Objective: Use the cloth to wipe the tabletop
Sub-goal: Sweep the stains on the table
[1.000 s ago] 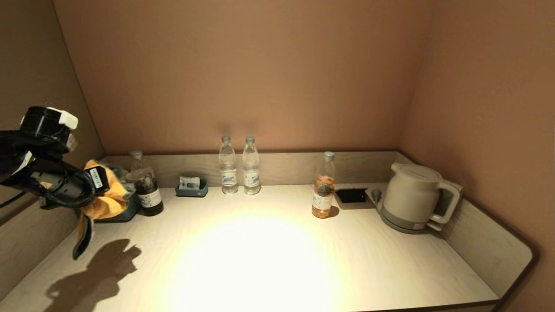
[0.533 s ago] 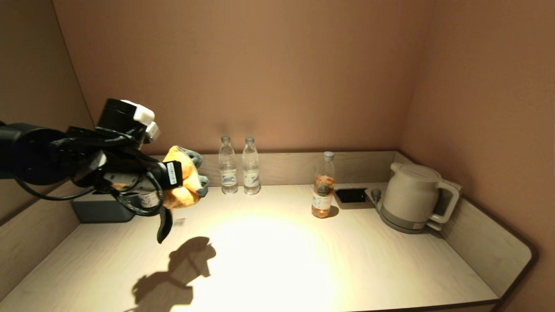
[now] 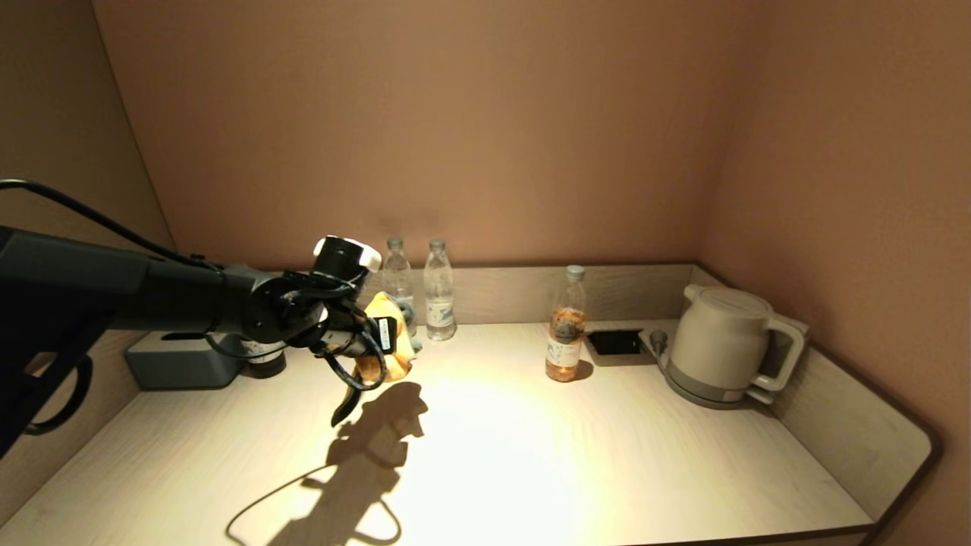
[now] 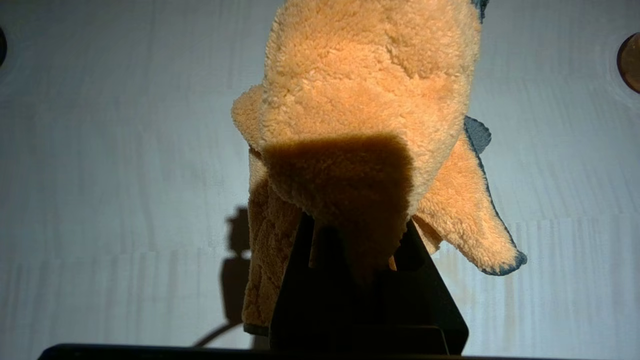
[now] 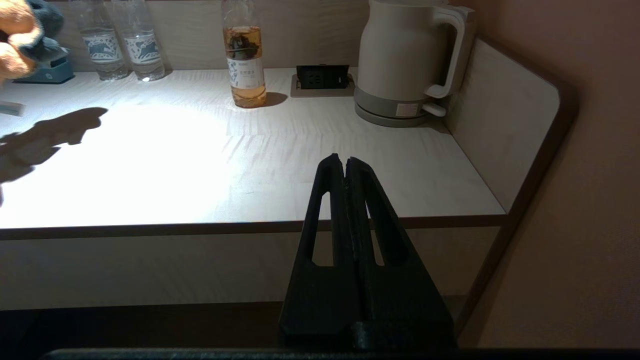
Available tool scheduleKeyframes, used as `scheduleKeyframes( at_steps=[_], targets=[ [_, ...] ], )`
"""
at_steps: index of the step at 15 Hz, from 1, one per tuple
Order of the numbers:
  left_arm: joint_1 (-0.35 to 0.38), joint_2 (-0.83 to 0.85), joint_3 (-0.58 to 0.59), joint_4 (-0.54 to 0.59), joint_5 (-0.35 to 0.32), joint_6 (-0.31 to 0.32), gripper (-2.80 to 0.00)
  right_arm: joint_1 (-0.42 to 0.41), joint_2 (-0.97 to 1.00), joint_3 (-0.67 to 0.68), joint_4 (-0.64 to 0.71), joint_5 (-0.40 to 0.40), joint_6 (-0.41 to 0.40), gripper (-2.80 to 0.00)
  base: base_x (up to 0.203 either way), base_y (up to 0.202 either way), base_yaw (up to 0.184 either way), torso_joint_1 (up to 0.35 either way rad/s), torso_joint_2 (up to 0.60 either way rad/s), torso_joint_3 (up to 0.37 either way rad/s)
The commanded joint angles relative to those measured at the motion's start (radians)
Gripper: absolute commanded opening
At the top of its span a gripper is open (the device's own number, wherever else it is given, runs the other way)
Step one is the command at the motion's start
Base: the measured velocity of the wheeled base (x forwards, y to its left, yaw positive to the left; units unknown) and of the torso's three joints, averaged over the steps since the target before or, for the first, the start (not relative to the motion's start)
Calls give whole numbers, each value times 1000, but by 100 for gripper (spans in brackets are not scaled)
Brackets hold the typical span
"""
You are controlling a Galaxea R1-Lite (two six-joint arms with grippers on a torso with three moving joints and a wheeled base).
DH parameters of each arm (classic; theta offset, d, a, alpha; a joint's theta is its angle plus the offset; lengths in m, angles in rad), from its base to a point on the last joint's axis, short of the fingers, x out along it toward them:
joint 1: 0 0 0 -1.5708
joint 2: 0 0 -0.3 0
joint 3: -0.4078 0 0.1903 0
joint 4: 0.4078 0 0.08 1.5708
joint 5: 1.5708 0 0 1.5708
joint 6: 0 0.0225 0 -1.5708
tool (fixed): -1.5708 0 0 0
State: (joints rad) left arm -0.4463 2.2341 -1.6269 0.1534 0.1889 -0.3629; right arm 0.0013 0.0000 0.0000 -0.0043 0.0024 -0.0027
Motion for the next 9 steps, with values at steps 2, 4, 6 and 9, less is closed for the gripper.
scheduleKeyframes(
  at_steps=[2,4,6,9],
  targets=[
    [-1,126,-88,5,0,33,-280,0,0,0,0,1,0,-280,0,0,0,0,0,0],
    [-8,178,-125,6,1,67,-280,0,0,0,0,1,0,-280,0,0,0,0,0,0],
    [-21,214,-136,2,3,90,-280,0,0,0,0,1,0,-280,0,0,0,0,0,0],
    [-30,270,-171,6,15,94,-280,0,0,0,0,1,0,-280,0,0,0,0,0,0]
  ],
)
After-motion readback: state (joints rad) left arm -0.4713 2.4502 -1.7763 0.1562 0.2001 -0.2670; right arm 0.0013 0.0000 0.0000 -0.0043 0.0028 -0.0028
